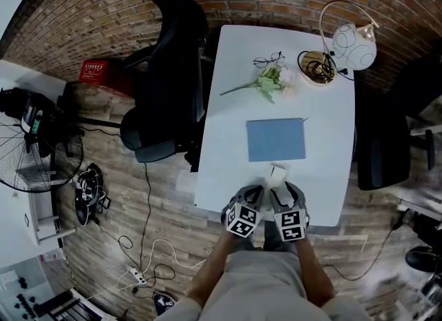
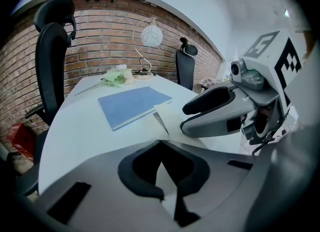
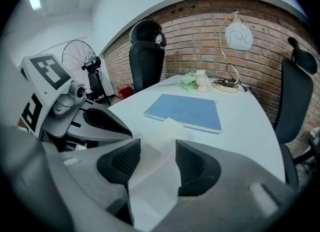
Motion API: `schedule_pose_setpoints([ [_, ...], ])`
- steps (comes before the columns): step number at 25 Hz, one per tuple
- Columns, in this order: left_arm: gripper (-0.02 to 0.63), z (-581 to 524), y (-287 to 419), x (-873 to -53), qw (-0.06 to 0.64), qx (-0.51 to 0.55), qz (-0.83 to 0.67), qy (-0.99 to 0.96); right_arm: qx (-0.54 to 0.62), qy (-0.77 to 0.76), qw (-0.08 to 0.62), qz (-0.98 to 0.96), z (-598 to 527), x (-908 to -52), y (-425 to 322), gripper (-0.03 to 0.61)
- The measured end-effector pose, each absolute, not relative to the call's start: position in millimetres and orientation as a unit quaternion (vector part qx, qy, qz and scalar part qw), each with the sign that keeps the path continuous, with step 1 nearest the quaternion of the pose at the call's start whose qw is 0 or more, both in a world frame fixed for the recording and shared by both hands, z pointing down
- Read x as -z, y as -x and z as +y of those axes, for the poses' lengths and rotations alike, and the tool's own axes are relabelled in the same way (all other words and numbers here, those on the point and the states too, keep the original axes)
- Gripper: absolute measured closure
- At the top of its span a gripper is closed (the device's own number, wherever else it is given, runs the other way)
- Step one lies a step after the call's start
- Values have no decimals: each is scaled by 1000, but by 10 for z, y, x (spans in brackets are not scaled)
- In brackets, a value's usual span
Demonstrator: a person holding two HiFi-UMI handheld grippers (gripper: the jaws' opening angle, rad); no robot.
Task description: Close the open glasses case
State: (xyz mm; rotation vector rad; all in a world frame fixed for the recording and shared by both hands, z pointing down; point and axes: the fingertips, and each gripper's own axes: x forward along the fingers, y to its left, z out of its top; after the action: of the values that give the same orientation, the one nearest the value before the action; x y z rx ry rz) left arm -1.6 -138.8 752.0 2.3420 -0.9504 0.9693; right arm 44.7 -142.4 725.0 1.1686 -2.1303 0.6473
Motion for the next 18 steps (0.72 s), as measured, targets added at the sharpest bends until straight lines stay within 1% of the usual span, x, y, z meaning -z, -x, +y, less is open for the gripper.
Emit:
schedule_pose_setpoints([
  [18, 611, -1406, 68, -7582, 215, -357, -343, -842, -245, -441, 307, -807, -1449, -7304, -372, 356],
])
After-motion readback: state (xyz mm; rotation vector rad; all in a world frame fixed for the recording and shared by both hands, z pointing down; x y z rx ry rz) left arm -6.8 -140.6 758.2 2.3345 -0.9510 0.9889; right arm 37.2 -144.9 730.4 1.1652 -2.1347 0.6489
